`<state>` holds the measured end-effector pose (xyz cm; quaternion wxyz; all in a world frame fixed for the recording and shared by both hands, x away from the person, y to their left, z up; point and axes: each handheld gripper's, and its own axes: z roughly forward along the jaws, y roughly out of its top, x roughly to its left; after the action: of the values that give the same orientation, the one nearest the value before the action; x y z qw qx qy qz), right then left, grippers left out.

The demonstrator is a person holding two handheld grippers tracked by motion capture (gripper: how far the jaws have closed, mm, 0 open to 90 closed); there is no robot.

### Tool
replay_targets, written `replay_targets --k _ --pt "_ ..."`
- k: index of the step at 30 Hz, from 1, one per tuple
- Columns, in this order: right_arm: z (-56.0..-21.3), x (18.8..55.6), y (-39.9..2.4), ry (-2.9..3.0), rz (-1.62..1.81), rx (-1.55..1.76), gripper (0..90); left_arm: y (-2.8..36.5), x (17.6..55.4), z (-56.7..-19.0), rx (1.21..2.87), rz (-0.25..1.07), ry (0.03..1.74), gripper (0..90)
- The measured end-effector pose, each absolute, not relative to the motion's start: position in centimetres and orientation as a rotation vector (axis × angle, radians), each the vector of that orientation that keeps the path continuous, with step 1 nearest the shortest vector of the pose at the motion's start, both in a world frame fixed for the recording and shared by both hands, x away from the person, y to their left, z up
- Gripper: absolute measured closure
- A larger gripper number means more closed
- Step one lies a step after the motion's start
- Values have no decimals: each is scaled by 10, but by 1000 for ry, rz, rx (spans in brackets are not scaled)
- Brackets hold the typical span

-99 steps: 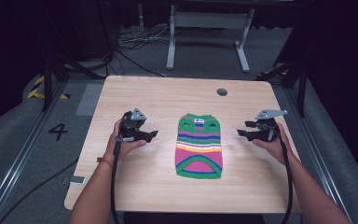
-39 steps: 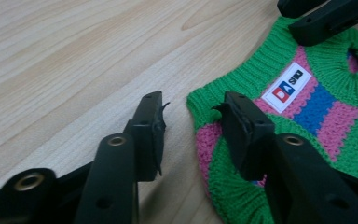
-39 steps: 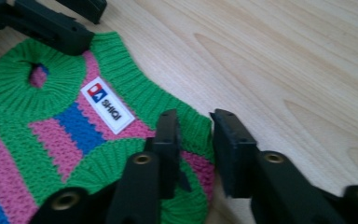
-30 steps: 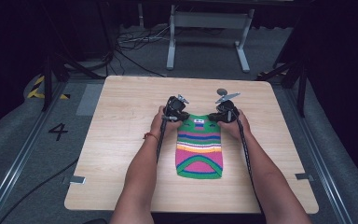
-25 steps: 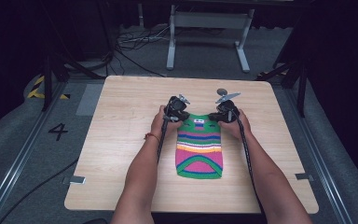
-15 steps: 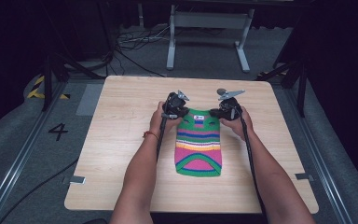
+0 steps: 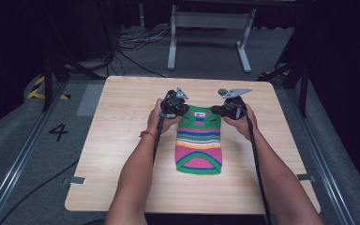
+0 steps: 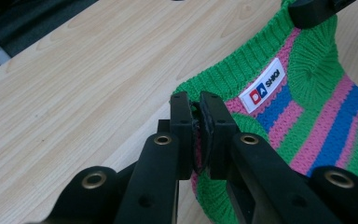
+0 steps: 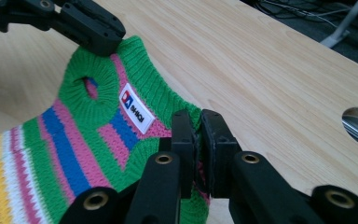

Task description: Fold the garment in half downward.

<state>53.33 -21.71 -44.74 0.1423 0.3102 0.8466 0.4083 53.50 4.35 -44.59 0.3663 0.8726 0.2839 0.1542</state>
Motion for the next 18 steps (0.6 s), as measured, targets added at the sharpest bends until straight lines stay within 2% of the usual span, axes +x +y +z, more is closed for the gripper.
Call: replay_targets --k 6,18 --pt "-439 521 -220 2453 1221 838 849 47 518 -434 2262 431 649 842" --pt "-435 489 -228 2499 1298 720 846 55 483 -428 2264 414 530 843"
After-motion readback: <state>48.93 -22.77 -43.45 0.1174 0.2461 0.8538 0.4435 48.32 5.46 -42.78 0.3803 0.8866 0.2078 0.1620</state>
